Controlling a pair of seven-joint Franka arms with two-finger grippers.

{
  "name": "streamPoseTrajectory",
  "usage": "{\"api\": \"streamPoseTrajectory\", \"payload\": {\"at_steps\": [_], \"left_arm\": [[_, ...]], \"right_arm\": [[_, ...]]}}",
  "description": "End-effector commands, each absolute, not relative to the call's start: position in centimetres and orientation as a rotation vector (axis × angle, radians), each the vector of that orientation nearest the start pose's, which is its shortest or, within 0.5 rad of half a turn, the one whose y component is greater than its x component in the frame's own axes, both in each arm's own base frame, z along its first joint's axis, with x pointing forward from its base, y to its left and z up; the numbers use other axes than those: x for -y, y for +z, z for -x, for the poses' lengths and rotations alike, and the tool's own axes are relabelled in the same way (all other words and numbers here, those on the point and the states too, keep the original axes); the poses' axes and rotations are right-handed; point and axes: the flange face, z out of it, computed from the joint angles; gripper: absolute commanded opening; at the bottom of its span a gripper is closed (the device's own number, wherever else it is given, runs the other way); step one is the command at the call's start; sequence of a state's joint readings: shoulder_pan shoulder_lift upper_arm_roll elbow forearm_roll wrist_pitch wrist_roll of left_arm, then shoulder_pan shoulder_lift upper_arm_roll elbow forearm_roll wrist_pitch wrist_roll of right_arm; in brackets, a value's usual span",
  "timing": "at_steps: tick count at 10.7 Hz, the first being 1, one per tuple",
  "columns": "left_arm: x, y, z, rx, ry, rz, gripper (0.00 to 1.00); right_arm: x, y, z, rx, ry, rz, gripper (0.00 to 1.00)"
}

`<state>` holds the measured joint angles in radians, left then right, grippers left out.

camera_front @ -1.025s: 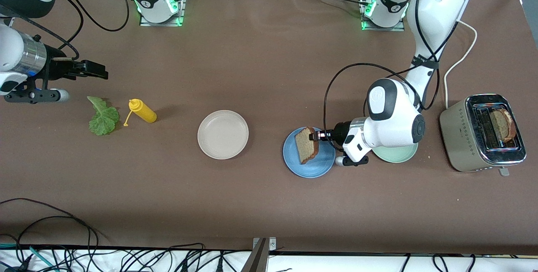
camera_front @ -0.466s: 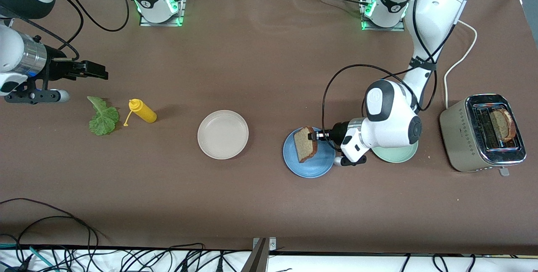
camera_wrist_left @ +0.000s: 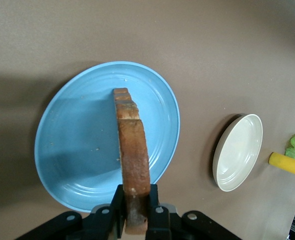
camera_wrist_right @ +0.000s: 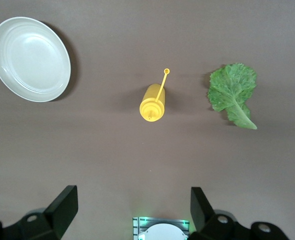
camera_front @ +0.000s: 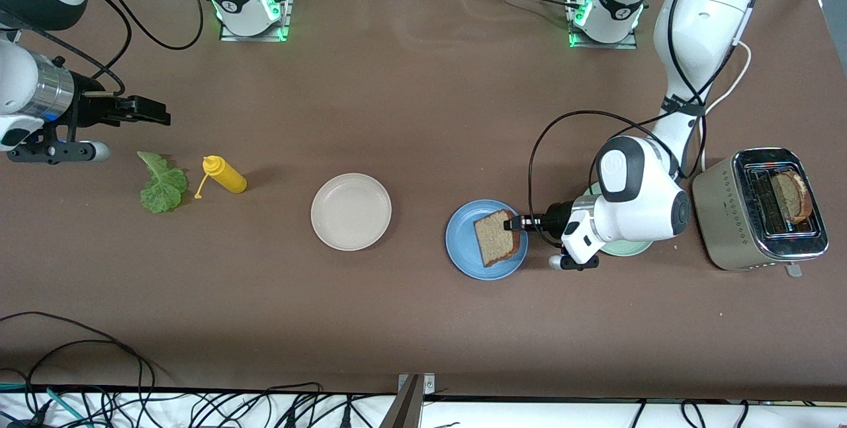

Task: Make sandwich in blue plate with both arms
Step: 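Open the left gripper and release the bread flat on the plate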

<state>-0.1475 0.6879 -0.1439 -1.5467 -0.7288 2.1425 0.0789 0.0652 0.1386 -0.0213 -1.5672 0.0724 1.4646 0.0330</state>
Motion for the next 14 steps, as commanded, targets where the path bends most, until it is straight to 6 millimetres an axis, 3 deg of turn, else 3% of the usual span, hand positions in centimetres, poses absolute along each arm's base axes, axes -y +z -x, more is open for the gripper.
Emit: {"api": "streamPoseTrajectory", "payload": {"at_steps": [1,2,3,4,8,11,13,14], "left_arm": [[21.8,24.9,-66.8,-0.095,-0.211,-2.436,0.34],[21.8,24.4,-66.7,-0.095,-0.220,-2.438,0.52],[21.6,24.0,-66.6,-0.096,-0.224,-2.441,0.79],[21.5,23.6,-66.6,-0.097,-0.230,-2.447,1.00],[19.4,21.7,-66.6,-0.138,-0.247,-2.478,1.00],[19.1,20.1,-66.4,-0.113,-0.271,-2.523,1.00],[20.3,19.9,-65.9,-0.171,-0.306,-2.526,1.00],[22.1,20.1,-65.6,-0.212,-0.330,-2.530,1.00]], "right_arm": [[-3.4,53.9,-57.5,0.020,0.372,3.039,1.00],[-3.4,53.9,-57.5,0.020,0.372,3.039,1.00],[-3.4,53.9,-57.5,0.018,0.370,3.040,1.00],[-3.4,53.8,-57.5,0.020,0.372,3.039,1.00],[-3.3,53.7,-57.5,0.018,0.376,3.039,1.00],[-3.2,53.6,-57.5,0.015,0.379,3.038,1.00],[-3.3,53.5,-57.5,0.018,0.383,3.038,1.00],[-3.3,53.5,-57.5,0.018,0.383,3.038,1.00]]}}
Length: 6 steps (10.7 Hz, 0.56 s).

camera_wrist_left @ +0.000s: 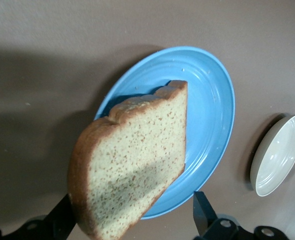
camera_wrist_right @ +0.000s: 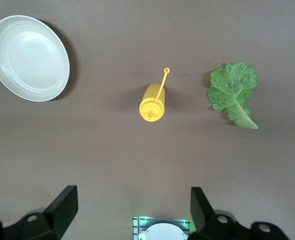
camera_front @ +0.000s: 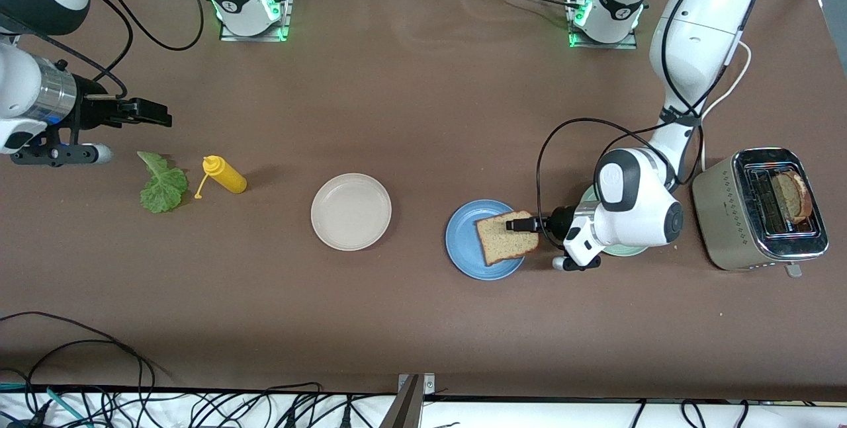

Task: Make sandwich in blue plate with both arms
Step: 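Open the left gripper and release the bread flat on the plate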

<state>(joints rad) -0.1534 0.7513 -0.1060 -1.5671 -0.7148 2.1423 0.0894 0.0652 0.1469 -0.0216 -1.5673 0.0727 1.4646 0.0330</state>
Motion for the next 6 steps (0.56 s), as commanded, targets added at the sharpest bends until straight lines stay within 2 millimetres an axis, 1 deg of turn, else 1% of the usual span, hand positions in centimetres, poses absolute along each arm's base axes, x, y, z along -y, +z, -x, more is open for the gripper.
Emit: {"api": "streamPoseTrajectory", "payload": {"at_steps": [1,3,4,5,6], "left_arm": [[23.1,20.2,-65.5,-0.255,-0.350,-2.531,1.00],[23.7,20.1,-65.7,-0.278,-0.309,-2.541,1.00],[23.7,19.7,-65.7,-0.271,-0.305,-2.544,1.00],[23.4,19.7,-65.8,-0.245,-0.293,-2.545,1.00],[22.7,19.6,-66.0,-0.180,-0.267,-2.548,1.00]], "right_arm": [[-3.3,53.5,-57.5,0.017,0.381,3.038,1.00],[-3.3,53.5,-57.6,0.017,0.381,3.038,1.00],[-3.2,53.4,-57.6,0.015,0.383,3.038,1.00],[-3.3,53.4,-57.6,0.017,0.381,3.038,1.00],[-3.2,53.3,-57.7,0.014,0.381,3.038,1.00]]}}
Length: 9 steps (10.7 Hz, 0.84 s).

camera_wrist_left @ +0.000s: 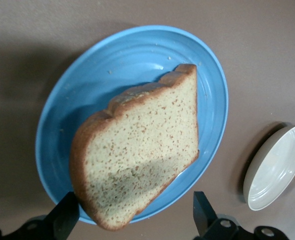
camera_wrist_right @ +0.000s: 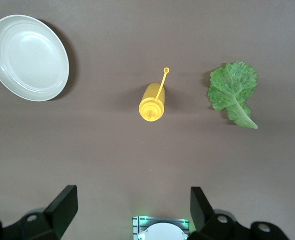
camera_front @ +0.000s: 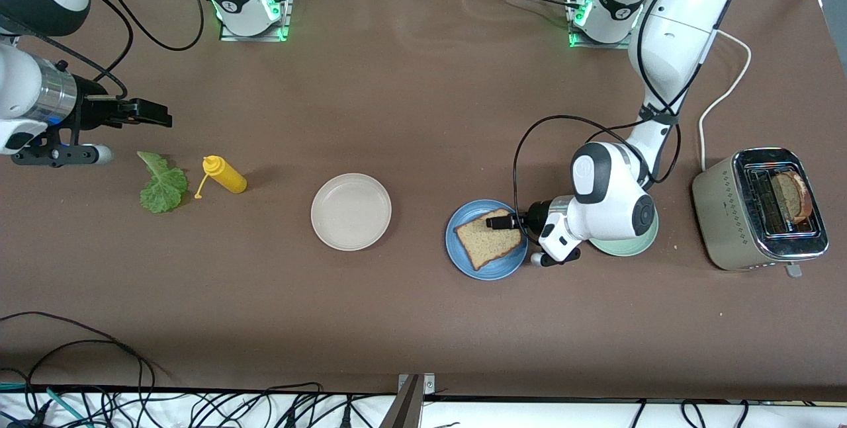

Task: Make sandwich in blue plate with both arms
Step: 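Open the left gripper and release the bread flat on the plate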

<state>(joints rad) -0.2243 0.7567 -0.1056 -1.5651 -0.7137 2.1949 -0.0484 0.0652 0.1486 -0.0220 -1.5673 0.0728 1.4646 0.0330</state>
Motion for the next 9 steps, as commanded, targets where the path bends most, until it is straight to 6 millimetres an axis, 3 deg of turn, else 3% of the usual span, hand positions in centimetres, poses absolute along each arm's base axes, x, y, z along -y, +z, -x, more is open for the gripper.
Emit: {"api": "streamPoseTrajectory", "payload": {"at_steps": [1,3,4,6,7,9], "left_arm": [[20.6,19.4,-66.5,-0.110,-0.228,-2.558,1.00],[17.2,20.0,-67.0,-0.098,-0.229,-2.560,1.00],[16.8,20.5,-67.0,-0.102,-0.237,-2.555,1.00],[16.2,23.3,-67.0,-0.070,-0.229,-2.577,1.00],[15.4,25.5,-66.8,-0.027,-0.247,-2.640,1.00],[13.9,32.2,-65.5,-0.019,-0.346,-2.775,1.00]], "right_arm": [[-3.2,53.2,-57.7,0.012,0.381,3.038,1.00],[-3.2,53.2,-57.8,0.014,0.379,3.038,1.00],[-3.2,53.1,-57.8,0.014,0.381,3.038,1.00],[-3.2,53.1,-57.8,0.014,0.381,3.038,1.00],[-3.2,53.1,-57.8,0.014,0.381,3.038,1.00],[-3.2,53.1,-57.8,0.012,0.381,3.038,1.00]]}}
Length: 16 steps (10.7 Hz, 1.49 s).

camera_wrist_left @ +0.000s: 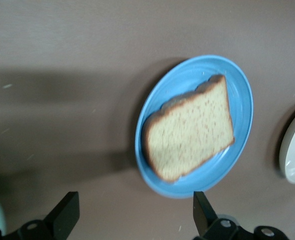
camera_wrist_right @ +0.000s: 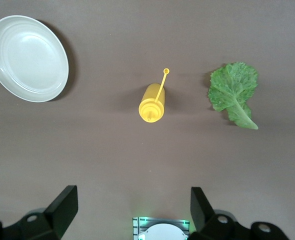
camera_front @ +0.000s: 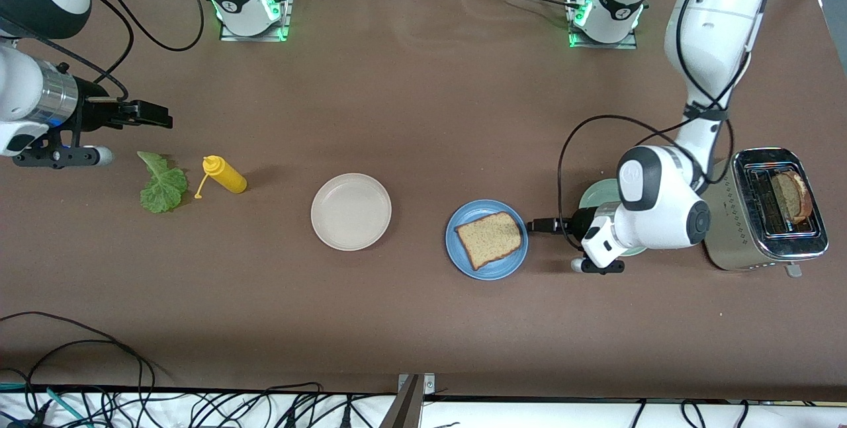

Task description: Make sandwich in blue plate with both arms

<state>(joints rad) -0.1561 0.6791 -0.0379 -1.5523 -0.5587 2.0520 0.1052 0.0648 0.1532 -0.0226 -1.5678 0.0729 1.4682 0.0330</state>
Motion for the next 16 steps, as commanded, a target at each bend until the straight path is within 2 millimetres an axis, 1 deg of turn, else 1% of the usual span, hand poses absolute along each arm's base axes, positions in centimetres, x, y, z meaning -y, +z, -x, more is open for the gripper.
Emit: {"api": "streamPoseTrajectory", "payload": {"at_steps": [1,2,3,4,5,6,8,9,10,11,12,14,16], "left_arm": [[12.6,35.7,-64.5,0.043,0.479,3.411,1.00],[11.4,38.6,-63.6,0.022,0.500,3.380,1.00],[9.9,41.4,-62.8,-0.012,0.484,3.326,1.00],[9.0,44.1,-61.7,-0.049,0.472,3.283,1.00],[8.7,46.9,-60.6,-0.070,0.449,3.257,1.00],[8.2,49.2,-59.5,-0.089,0.425,3.216,1.00],[7.1,52.9,-57.5,-0.102,0.401,3.146,1.00],[6.7,54.8,-56.7,-0.101,0.358,3.122,1.00],[5.5,56.4,-56.2,-0.075,0.309,3.115,1.00],[4.3,57.7,-55.7,-0.046,0.273,3.120,1.00],[3.7,58.4,-55.1,-0.027,0.257,3.122,1.00],[3.5,59.6,-52.8,-0.021,0.235,3.121,1.00],[3.0,59.9,-52.6,-0.007,0.223,3.122,1.00]], "right_arm": [[-3.2,53.1,-57.8,0.012,0.381,3.038,1.00],[-3.2,53.2,-57.8,0.014,0.379,3.038,1.00],[-3.2,53.2,-57.8,0.012,0.376,3.039,1.00],[-3.2,53.2,-57.8,0.014,0.379,3.038,1.00],[-3.2,53.2,-57.8,0.014,0.376,3.039,1.00],[-3.2,53.2,-57.8,0.014,0.376,3.039,1.00],[-3.2,53.2,-57.9,0.014,0.369,3.039,1.00],[-3.2,53.2,-57.9,0.014,0.369,3.039,1.00],[-3.2,53.2,-57.8,0.014,0.372,3.039,1.00],[-3.2,53.2,-57.8,0.014,0.372,3.039,1.00],[-3.2,53.2,-57.8,0.011,0.374,3.039,1.00],[-3.2,53.1,-57.9,0.011,0.374,3.039,1.00],[-3.2,53.0,-57.9,0.011,0.374,3.039,1.00]]}}
